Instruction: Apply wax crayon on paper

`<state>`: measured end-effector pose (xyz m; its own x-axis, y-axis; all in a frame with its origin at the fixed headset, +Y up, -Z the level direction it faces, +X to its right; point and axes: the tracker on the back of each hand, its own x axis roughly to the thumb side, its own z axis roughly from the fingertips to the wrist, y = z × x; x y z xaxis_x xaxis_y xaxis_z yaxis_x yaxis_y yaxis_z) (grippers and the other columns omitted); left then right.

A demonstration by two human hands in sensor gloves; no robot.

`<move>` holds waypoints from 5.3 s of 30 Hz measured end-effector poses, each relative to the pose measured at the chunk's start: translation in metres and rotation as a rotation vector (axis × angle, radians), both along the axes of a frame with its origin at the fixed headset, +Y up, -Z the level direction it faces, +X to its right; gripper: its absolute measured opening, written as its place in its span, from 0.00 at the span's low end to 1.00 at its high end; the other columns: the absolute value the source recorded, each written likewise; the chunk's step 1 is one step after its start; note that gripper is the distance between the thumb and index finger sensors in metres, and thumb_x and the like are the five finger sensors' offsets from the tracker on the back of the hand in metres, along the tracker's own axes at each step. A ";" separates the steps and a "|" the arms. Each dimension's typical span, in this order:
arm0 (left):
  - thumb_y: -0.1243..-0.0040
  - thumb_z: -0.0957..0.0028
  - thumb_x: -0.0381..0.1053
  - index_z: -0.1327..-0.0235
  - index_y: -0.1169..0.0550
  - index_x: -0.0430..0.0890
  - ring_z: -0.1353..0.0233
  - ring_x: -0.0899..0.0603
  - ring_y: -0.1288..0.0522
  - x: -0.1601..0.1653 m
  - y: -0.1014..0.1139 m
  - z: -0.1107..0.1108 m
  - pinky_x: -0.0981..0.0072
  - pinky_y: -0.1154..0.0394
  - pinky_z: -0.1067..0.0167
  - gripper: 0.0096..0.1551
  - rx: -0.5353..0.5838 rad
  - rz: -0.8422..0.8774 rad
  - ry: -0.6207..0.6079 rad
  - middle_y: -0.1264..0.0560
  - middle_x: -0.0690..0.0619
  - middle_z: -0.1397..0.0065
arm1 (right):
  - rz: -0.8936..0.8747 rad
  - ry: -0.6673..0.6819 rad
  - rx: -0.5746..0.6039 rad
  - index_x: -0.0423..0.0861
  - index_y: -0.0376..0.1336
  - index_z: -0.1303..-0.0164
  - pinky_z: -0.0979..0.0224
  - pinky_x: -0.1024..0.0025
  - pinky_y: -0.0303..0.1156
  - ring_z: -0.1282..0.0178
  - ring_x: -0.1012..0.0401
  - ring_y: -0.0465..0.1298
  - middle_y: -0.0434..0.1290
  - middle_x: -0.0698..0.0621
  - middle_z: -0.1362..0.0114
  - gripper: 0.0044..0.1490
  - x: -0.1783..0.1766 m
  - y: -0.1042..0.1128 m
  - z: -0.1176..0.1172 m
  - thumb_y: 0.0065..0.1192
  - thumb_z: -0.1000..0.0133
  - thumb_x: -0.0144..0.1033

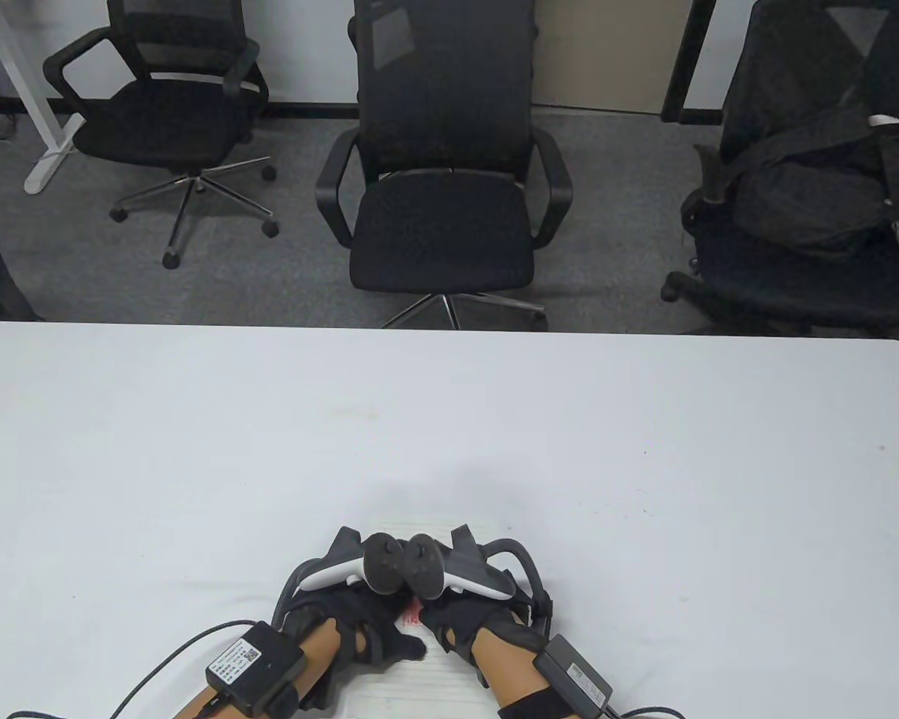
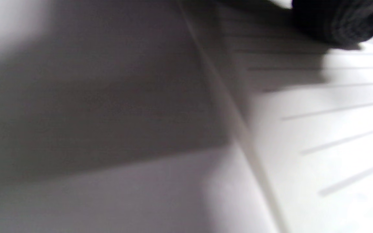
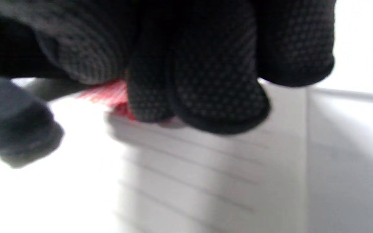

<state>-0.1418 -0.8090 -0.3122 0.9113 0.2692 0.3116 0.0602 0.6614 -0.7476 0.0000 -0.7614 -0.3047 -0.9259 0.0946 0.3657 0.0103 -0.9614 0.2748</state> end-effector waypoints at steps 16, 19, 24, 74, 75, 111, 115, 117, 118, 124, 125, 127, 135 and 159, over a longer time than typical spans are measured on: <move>0.43 0.60 0.83 0.29 0.70 0.71 0.21 0.50 0.81 0.000 0.000 0.000 0.37 0.76 0.29 0.65 0.001 -0.001 0.000 0.79 0.69 0.26 | 0.014 0.009 0.005 0.49 0.74 0.50 0.50 0.54 0.81 0.65 0.58 0.85 0.84 0.48 0.57 0.24 0.002 -0.001 -0.001 0.69 0.54 0.46; 0.43 0.60 0.83 0.30 0.70 0.71 0.21 0.50 0.81 0.000 0.000 0.000 0.37 0.76 0.29 0.65 0.001 0.000 0.000 0.79 0.68 0.26 | 0.035 0.001 -0.106 0.49 0.73 0.50 0.49 0.54 0.81 0.65 0.58 0.85 0.84 0.47 0.56 0.24 0.000 -0.001 -0.002 0.69 0.54 0.46; 0.43 0.60 0.83 0.29 0.70 0.71 0.21 0.50 0.81 0.000 0.000 0.000 0.37 0.76 0.29 0.65 0.001 0.000 0.000 0.79 0.69 0.26 | -0.010 -0.039 0.091 0.50 0.74 0.50 0.50 0.55 0.82 0.65 0.58 0.85 0.84 0.48 0.56 0.24 0.004 -0.002 -0.002 0.69 0.54 0.46; 0.41 0.58 0.81 0.25 0.67 0.69 0.18 0.47 0.78 0.002 0.010 0.002 0.36 0.75 0.29 0.64 0.046 0.078 -0.032 0.76 0.65 0.21 | -0.156 -0.201 0.182 0.50 0.73 0.50 0.50 0.55 0.82 0.65 0.58 0.85 0.84 0.48 0.56 0.24 0.032 0.011 -0.010 0.69 0.54 0.47; 0.41 0.58 0.81 0.25 0.67 0.68 0.18 0.47 0.78 0.004 0.011 0.002 0.36 0.75 0.29 0.64 0.060 0.084 -0.037 0.76 0.65 0.21 | -0.153 -0.199 0.178 0.50 0.74 0.50 0.50 0.55 0.82 0.65 0.58 0.85 0.84 0.48 0.56 0.24 0.032 0.011 -0.010 0.69 0.54 0.47; 0.44 0.58 0.82 0.26 0.68 0.67 0.20 0.49 0.80 0.016 -0.001 0.007 0.38 0.76 0.29 0.64 0.043 0.060 -0.046 0.78 0.67 0.23 | -0.027 -0.140 0.031 0.44 0.70 0.47 0.50 0.53 0.81 0.64 0.58 0.85 0.82 0.47 0.55 0.28 0.012 -0.004 -0.005 0.65 0.53 0.46; 0.44 0.58 0.82 0.26 0.68 0.68 0.20 0.49 0.80 0.016 -0.001 0.007 0.38 0.76 0.29 0.64 0.042 0.059 -0.047 0.78 0.67 0.23 | -0.007 -0.145 0.155 0.46 0.69 0.46 0.51 0.54 0.82 0.65 0.58 0.85 0.82 0.48 0.54 0.28 0.015 -0.006 -0.004 0.64 0.53 0.47; 0.44 0.58 0.82 0.26 0.68 0.68 0.20 0.49 0.80 0.016 -0.001 0.007 0.38 0.76 0.29 0.64 0.042 0.059 -0.047 0.78 0.67 0.23 | -0.018 -0.150 0.124 0.46 0.69 0.46 0.51 0.54 0.82 0.64 0.58 0.85 0.82 0.47 0.54 0.28 0.014 -0.006 -0.004 0.63 0.53 0.46; 0.44 0.58 0.82 0.26 0.68 0.68 0.20 0.49 0.80 0.016 -0.001 0.007 0.38 0.76 0.29 0.64 0.042 0.058 -0.047 0.78 0.67 0.23 | -0.010 -0.146 0.106 0.46 0.69 0.46 0.51 0.54 0.82 0.64 0.58 0.85 0.82 0.47 0.54 0.28 0.013 -0.005 -0.004 0.63 0.53 0.46; 0.44 0.58 0.82 0.26 0.69 0.67 0.20 0.49 0.80 0.016 -0.001 0.006 0.38 0.76 0.29 0.65 0.040 0.059 -0.047 0.78 0.67 0.23 | -0.026 -0.128 0.030 0.46 0.69 0.46 0.49 0.53 0.81 0.63 0.57 0.85 0.82 0.47 0.53 0.27 0.013 -0.004 -0.004 0.64 0.52 0.45; 0.44 0.58 0.82 0.26 0.68 0.67 0.20 0.49 0.80 0.016 -0.001 0.006 0.38 0.76 0.29 0.64 0.041 0.059 -0.047 0.78 0.67 0.23 | -0.018 -0.140 0.116 0.46 0.69 0.45 0.49 0.53 0.81 0.63 0.57 0.84 0.82 0.46 0.52 0.28 0.014 -0.005 -0.003 0.64 0.53 0.45; 0.44 0.58 0.82 0.26 0.68 0.68 0.20 0.49 0.80 0.016 -0.001 0.006 0.38 0.76 0.29 0.64 0.040 0.058 -0.048 0.78 0.67 0.23 | -0.018 -0.117 0.180 0.47 0.69 0.46 0.50 0.54 0.81 0.63 0.58 0.85 0.82 0.48 0.53 0.28 0.014 -0.007 -0.003 0.64 0.53 0.46; 0.45 0.58 0.82 0.26 0.69 0.68 0.20 0.49 0.80 0.016 -0.001 0.006 0.38 0.76 0.29 0.64 0.039 0.056 -0.049 0.78 0.67 0.23 | -0.048 -0.056 -0.061 0.47 0.70 0.46 0.48 0.52 0.80 0.63 0.56 0.85 0.82 0.46 0.53 0.26 0.013 -0.006 -0.005 0.65 0.53 0.45; 0.45 0.58 0.82 0.27 0.69 0.68 0.20 0.49 0.81 0.016 -0.002 0.006 0.38 0.76 0.30 0.64 0.035 0.055 -0.049 0.78 0.67 0.23 | -0.037 -0.003 -0.003 0.49 0.72 0.47 0.49 0.52 0.80 0.63 0.56 0.85 0.83 0.46 0.53 0.26 0.012 -0.003 -0.001 0.68 0.53 0.45</move>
